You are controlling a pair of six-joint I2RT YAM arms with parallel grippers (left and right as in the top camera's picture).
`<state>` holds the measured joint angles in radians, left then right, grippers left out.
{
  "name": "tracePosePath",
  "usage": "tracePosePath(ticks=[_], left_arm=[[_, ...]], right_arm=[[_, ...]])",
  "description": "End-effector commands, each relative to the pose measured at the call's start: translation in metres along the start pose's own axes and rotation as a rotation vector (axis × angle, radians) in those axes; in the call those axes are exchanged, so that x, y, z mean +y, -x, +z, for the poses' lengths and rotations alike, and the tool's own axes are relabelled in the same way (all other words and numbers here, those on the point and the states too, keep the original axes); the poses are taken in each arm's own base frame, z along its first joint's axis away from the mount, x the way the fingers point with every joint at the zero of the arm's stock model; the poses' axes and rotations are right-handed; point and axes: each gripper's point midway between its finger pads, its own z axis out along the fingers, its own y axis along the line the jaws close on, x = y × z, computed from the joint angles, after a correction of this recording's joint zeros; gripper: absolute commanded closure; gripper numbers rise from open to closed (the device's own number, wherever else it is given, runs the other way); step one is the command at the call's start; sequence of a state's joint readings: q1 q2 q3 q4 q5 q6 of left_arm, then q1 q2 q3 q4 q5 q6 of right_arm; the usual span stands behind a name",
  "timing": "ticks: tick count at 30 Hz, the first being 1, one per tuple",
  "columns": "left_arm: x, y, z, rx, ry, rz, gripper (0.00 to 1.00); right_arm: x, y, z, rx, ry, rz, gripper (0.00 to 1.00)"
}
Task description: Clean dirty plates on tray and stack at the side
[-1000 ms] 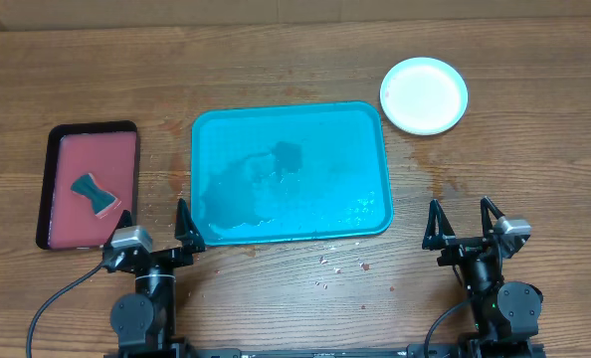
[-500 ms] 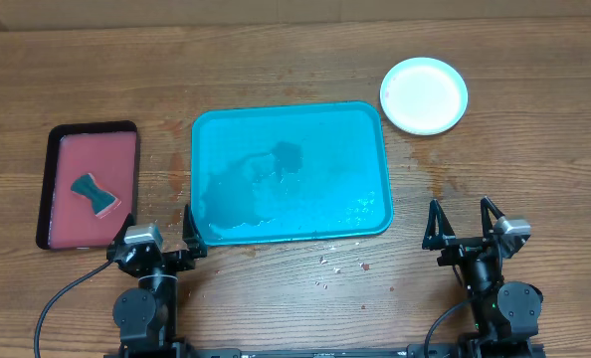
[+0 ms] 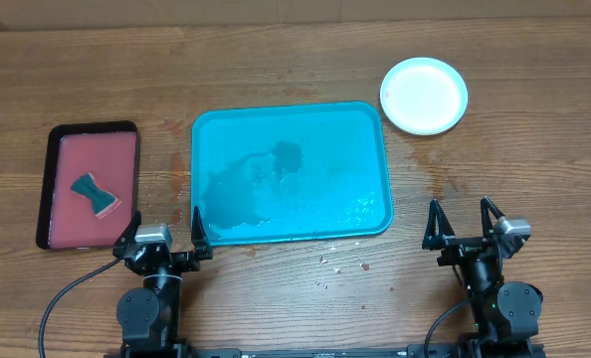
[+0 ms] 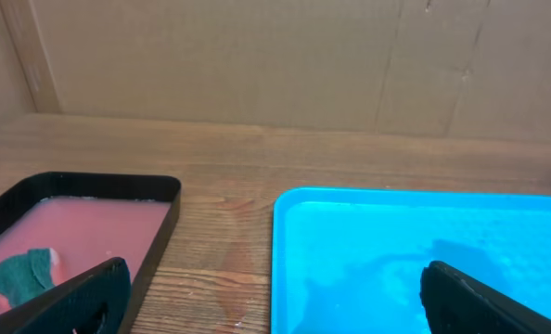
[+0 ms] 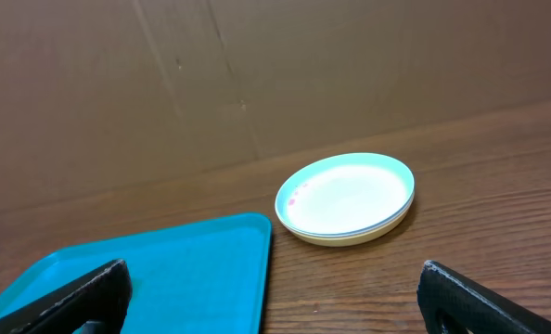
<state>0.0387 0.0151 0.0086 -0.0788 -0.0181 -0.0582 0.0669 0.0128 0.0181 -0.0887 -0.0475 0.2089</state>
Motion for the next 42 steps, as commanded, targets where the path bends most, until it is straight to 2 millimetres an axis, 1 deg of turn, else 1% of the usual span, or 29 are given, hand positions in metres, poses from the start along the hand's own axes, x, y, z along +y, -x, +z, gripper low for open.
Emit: tracePosePath(ticks=[1, 8, 42], left_arm=[[-0.0041, 0.0005, -0.0004, -0.007, -0.020, 0.030, 0.00], [-0.0040, 0.0005, -0.0004, -0.007, -0.020, 0.083, 0.00], [-0.0044, 0.0006, -0.0004, -0.008, -0.022, 0.082, 0.00]], right_arm=[[0.0003, -0.0010, 0.0001, -0.007, 0.003, -0.001, 0.00], [0.0003, -0.0010, 0.0001, -0.007, 0.003, -0.001, 0.00], [0.0002, -0.0009, 0.0001, -0.007, 0.002, -0.001, 0.00]])
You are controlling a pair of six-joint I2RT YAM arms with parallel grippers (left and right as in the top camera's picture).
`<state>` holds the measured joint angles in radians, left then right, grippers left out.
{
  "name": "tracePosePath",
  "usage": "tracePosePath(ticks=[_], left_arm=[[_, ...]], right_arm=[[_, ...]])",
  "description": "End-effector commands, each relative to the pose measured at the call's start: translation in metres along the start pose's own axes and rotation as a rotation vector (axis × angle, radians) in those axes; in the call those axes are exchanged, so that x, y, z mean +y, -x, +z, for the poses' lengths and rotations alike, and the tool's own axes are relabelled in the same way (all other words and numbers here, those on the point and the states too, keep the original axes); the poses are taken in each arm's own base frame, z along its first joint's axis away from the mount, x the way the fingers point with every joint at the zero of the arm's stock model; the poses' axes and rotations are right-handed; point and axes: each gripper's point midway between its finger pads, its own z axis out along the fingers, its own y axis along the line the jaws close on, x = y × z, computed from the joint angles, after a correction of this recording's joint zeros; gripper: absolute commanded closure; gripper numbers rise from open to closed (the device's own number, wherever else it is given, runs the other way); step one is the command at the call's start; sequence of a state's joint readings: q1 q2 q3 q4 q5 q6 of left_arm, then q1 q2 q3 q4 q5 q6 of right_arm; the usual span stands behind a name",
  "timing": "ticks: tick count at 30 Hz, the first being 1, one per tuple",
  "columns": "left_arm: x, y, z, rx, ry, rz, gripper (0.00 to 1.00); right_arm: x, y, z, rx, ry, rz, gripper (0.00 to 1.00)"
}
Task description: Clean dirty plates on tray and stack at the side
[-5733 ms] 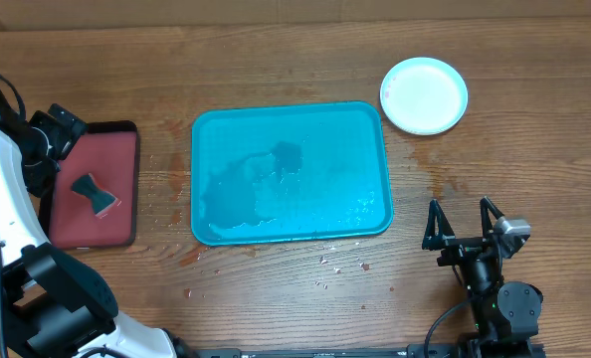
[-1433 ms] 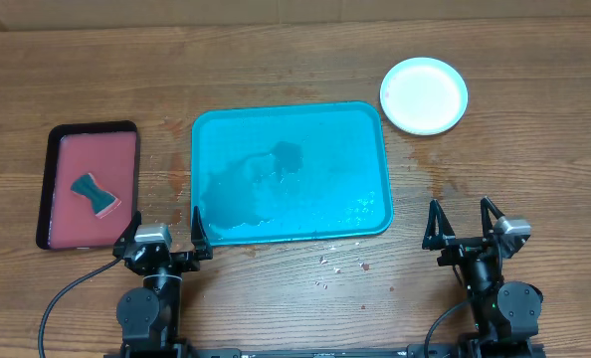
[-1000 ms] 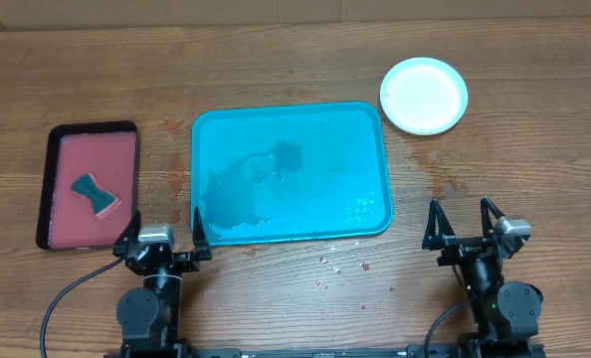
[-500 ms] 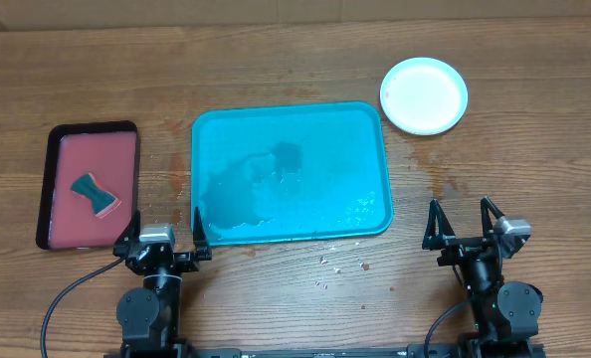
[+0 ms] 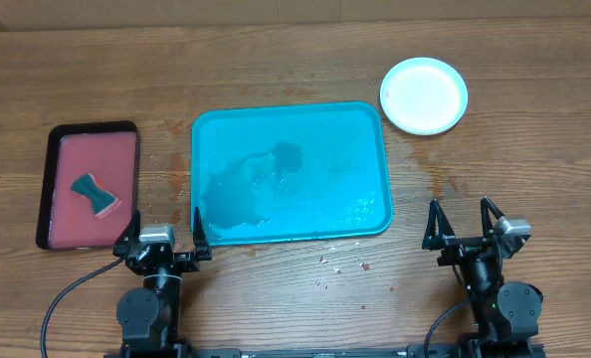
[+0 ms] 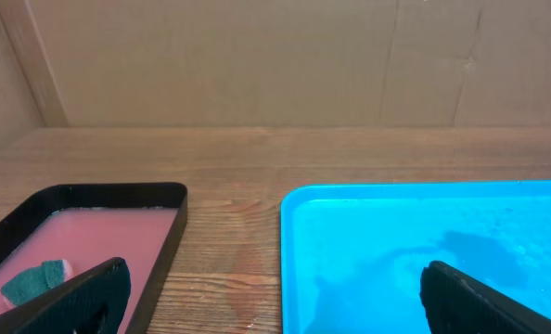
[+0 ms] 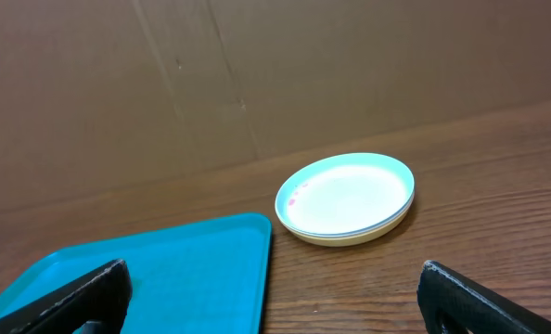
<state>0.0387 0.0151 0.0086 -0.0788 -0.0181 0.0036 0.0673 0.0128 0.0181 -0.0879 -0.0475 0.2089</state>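
Note:
A blue tray (image 5: 290, 172) lies mid-table, wet and smeared, with no plates on it. The white plates (image 5: 424, 94) sit stacked on the wood beyond the tray's far right corner, also seen as a stack (image 7: 346, 198) in the right wrist view. My left gripper (image 5: 163, 239) rests open near the tray's front left corner, nothing between its fingers. My right gripper (image 5: 465, 227) stands open at the front right, likewise holding nothing. In the left wrist view the tray (image 6: 424, 250) fills the right half.
A black tub of pink liquid (image 5: 89, 184) stands at the left with a teal sponge (image 5: 96, 193) in it. Small crumbs (image 5: 341, 265) lie on the wood just in front of the tray. A cardboard wall closes off the far side.
My left gripper has turned slightly, so its view of the tub and tray has shifted a little. The right arm, the plates and the tray are unchanged.

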Motion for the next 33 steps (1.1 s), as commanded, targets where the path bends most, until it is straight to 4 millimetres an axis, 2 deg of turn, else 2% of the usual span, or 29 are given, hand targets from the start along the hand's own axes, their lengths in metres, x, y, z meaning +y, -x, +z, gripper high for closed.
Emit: tracePosePath(ticks=[1, 8, 17, 33], left_arm=[[-0.0045, 0.0010, -0.0004, -0.009, -0.022, 0.020, 0.00], [-0.0045, 0.0009, -0.0004, -0.009, -0.022, 0.020, 0.00], [-0.0044, 0.0010, -0.0004, -0.009, -0.022, 0.020, 0.00], [-0.0044, 0.0010, -0.0004, -0.009, -0.022, 0.020, 0.00]], right_arm=[[0.0002, -0.0010, 0.0001, -0.007, 0.002, -0.001, 0.00], [-0.0075, 0.0003, -0.0001, -0.015, -0.042, -0.017, 0.00], [-0.0073, -0.0003, -0.0001, -0.007, -0.042, -0.264, 0.00], [-0.0071, 0.0003, -0.0001, -0.010, -0.041, -0.269, 0.00]])
